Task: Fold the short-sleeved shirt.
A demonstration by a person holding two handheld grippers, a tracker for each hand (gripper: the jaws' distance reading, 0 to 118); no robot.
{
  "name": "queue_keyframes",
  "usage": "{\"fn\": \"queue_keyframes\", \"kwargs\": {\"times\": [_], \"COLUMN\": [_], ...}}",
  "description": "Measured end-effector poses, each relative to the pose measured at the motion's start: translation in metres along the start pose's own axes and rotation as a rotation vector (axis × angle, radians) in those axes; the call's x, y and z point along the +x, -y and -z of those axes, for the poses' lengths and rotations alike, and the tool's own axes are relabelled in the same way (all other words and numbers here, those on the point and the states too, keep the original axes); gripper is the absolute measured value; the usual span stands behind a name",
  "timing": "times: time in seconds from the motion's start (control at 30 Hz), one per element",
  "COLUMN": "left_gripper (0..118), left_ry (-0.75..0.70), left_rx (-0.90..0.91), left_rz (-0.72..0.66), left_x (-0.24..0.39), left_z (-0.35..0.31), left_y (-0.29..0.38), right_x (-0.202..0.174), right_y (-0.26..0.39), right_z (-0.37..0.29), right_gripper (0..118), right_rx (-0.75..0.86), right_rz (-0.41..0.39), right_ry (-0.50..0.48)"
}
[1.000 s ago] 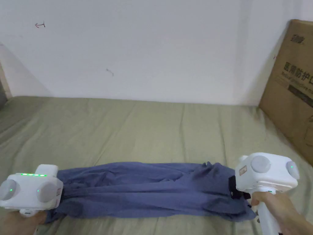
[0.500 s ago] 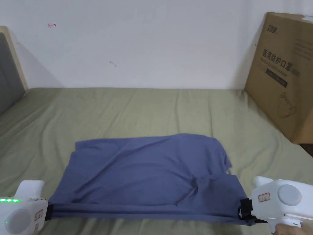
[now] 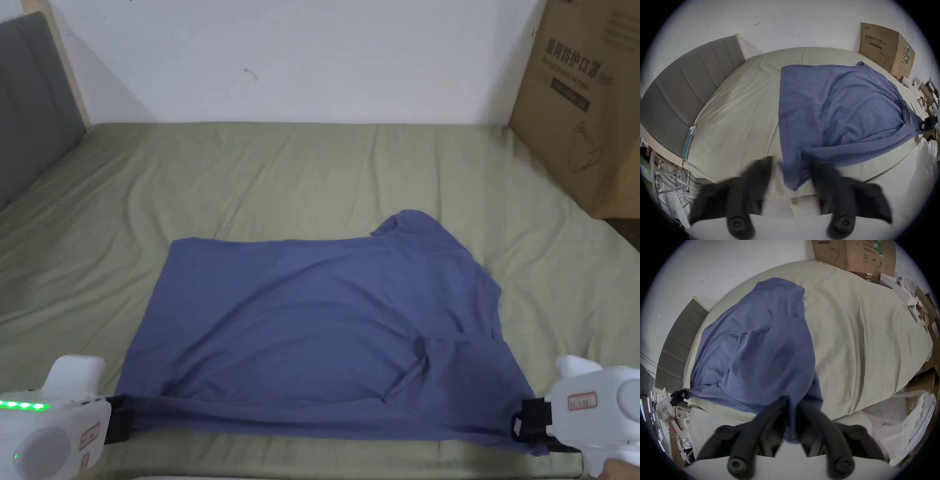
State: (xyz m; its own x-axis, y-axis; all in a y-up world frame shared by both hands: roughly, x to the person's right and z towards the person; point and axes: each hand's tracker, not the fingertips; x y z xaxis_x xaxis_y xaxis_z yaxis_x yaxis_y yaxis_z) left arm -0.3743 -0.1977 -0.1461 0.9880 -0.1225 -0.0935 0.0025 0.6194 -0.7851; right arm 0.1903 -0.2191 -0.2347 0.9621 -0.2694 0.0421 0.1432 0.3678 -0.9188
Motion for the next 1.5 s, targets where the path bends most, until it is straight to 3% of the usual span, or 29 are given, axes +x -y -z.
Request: {"fn": "queue_keyframes", "kwargs": {"times": [0.03, 0.07, 0.1, 0.2, 0.27, 0.33, 0.37, 0.4, 0.53, 0.67, 0.7, 0.73, 0.8, 0.83, 0.93, 0.97, 1.0, 1.03, 1.1, 1.23, 1.37, 1.4, 1.47, 1.5], "left_gripper": [85, 100, 102, 99, 82, 33, 7, 0, 0, 1, 16, 39, 98, 108, 107, 105, 92, 70, 3, 3, 3, 3, 3, 3], "left_ry": [-0.007, -0.011, -0.006, 0.017, 0.098, 0.142, 0.140, 0.143, 0.122, 0.094, 0.090, 0.069, 0.077, 0.079, 0.065, 0.075, 0.113, 0.153, 0.189, 0.177, 0.174, 0.165, 0.157, 0.155], "left_rx": [0.002, 0.005, 0.017, 0.061, 0.101, 0.129, 0.122, 0.119, 0.078, 0.040, 0.032, 0.049, 0.067, 0.074, 0.090, 0.091, 0.100, 0.096, 0.032, -0.058, -0.020, -0.018, -0.009, -0.006], "left_rz": [-0.005, -0.019, -0.039, -0.107, -0.134, -0.167, -0.167, -0.171, -0.193, -0.236, -0.242, -0.242, -0.242, -0.242, -0.239, -0.251, -0.278, -0.306, -0.336, -0.207, -0.237, -0.242, -0.247, -0.255], "left_x": [-0.003, -0.006, -0.010, -0.012, -0.015, -0.017, -0.017, -0.015, -0.009, -0.015, -0.016, -0.018, -0.025, -0.027, -0.031, -0.034, -0.037, -0.040, -0.035, -0.015, -0.013, -0.012, -0.016, -0.016], "left_z": [-0.001, -0.004, -0.008, -0.024, -0.034, -0.043, -0.043, -0.043, -0.036, -0.025, -0.024, -0.023, -0.018, -0.015, -0.006, 0.000, 0.005, 0.013, 0.025, 0.030, 0.017, 0.015, 0.012, 0.011], "left_y": [0.000, 0.000, -0.001, -0.003, 0.000, 0.006, 0.010, 0.016, 0.045, 0.058, 0.058, 0.058, 0.054, 0.050, 0.036, 0.033, 0.031, 0.029, 0.027, 0.035, 0.035, 0.034, 0.032, 0.032], "right_x": [-0.002, -0.004, -0.006, -0.013, -0.016, -0.022, -0.027, -0.030, -0.031, -0.033, -0.031, -0.029, -0.027, -0.027, -0.022, -0.021, -0.021, -0.021, -0.019, -0.016, -0.017, -0.016, -0.016, -0.014], "right_y": [0.000, 0.001, 0.002, 0.008, 0.009, 0.014, 0.018, 0.023, 0.039, 0.045, 0.044, 0.043, 0.043, 0.043, 0.038, 0.038, 0.039, 0.040, 0.041, 0.045, 0.044, 0.040, 0.033, 0.029], "right_z": [-0.002, -0.004, -0.007, -0.024, -0.032, -0.040, -0.042, -0.043, -0.025, -0.018, -0.018, -0.019, -0.019, -0.019, -0.015, -0.013, -0.014, -0.013, -0.011, -0.019, -0.028, -0.028, -0.030, -0.028], "right_gripper": [41, 70, 82, 81, 74, 42, 18, 0, 0, 0, 0, 0, 0, 0, 0, 0, 0, 0, 0, 0, 0, 16, 72, 78], "right_rx": [0.002, 0.018, 0.034, 0.082, 0.101, 0.130, 0.149, 0.161, 0.107, 0.086, 0.084, 0.082, 0.079, 0.079, 0.070, 0.063, 0.059, 0.056, 0.052, 0.061, 0.073, 0.078, 0.082, 0.090], "right_rz": [-0.006, -0.055, -0.086, -0.125, -0.123, -0.132, -0.153, -0.164, -0.170, -0.165, -0.155, -0.131, -0.117, -0.118, -0.125, -0.125, -0.120, -0.118, -0.108, -0.056, -0.073, -0.082, -0.096, -0.097], "right_ry": [0.010, 0.055, 0.081, 0.092, 0.060, 0.049, 0.061, 0.072, 0.016, 0.051, 0.041, 0.027, 0.016, 0.018, 0.032, 0.030, 0.030, 0.028, 0.031, -0.001, 0.001, 0.014, 0.028, 0.036]}}
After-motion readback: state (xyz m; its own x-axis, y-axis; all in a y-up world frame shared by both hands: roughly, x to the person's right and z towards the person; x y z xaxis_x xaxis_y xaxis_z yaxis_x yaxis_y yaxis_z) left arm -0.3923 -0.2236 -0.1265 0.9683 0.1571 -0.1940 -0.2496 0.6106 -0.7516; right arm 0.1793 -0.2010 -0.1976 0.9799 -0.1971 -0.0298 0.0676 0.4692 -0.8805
